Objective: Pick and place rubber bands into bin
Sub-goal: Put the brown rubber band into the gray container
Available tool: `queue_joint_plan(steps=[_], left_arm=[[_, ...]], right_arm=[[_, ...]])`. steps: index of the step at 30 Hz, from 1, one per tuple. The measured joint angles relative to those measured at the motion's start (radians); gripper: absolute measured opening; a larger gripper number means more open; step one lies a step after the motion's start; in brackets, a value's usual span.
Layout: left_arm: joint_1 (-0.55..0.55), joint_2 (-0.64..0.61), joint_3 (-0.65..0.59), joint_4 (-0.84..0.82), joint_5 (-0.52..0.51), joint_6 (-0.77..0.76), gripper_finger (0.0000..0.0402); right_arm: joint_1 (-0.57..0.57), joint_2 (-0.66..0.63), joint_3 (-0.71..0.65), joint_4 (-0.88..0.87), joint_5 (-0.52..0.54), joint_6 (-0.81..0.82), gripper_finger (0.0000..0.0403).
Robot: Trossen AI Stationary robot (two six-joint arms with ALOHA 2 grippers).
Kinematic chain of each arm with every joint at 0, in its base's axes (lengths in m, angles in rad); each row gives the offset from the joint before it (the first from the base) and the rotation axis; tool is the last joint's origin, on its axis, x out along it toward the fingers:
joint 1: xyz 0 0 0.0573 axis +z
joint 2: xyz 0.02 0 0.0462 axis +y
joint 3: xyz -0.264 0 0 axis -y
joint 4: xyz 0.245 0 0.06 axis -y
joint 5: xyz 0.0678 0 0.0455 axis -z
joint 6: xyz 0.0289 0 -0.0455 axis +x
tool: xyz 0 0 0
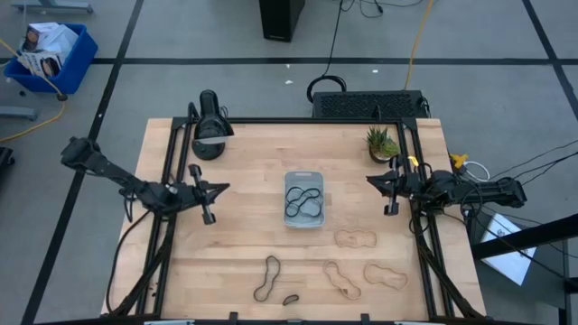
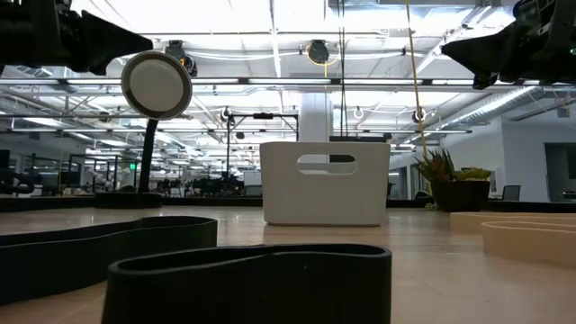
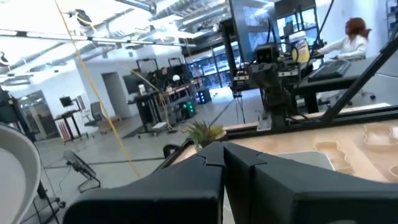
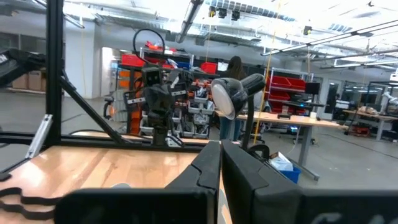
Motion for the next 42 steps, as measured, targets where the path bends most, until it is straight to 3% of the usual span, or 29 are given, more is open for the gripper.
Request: queue_joint_plan(steps=[11, 16, 20, 26, 31, 42], left_arm=[[0.002, 0.006, 0.0, -0.017, 0.005, -0.034, 0.0021], [0.002, 0.006, 0.0, -0.017, 0.005, -0.034, 0.0016], [0.002, 0.006, 0.001, -0.017, 0.005, -0.034, 0.0005], [0.002, 0.006, 0.002, -0.04, 0.006, -0.06, 0.0019], [0.002, 0.007, 0.002, -0.071, 0.006, -0.099, 0.0042], [0.002, 0.006, 0.002, -0.078, 0.006, -0.139, 0.0036]], right_arm=[[0.009, 0.065, 0.013, 0.014, -0.071, 0.002, 0.0025], [0.062, 0.249, 0.064, -0.008, -0.062, 0.019, 0.0073], [0.123, 0.428, 0.147, 0.002, 0.01, 0.068, 0.0132], [0.226, 0.678, 0.323, -0.139, 0.07, 0.188, 0.0201], [0.312, 0.847, 0.36, -0.274, 0.169, 0.289, 0.0212], [0.411, 1.04, 0.348, -0.295, 0.187, 0.45, 0.021]])
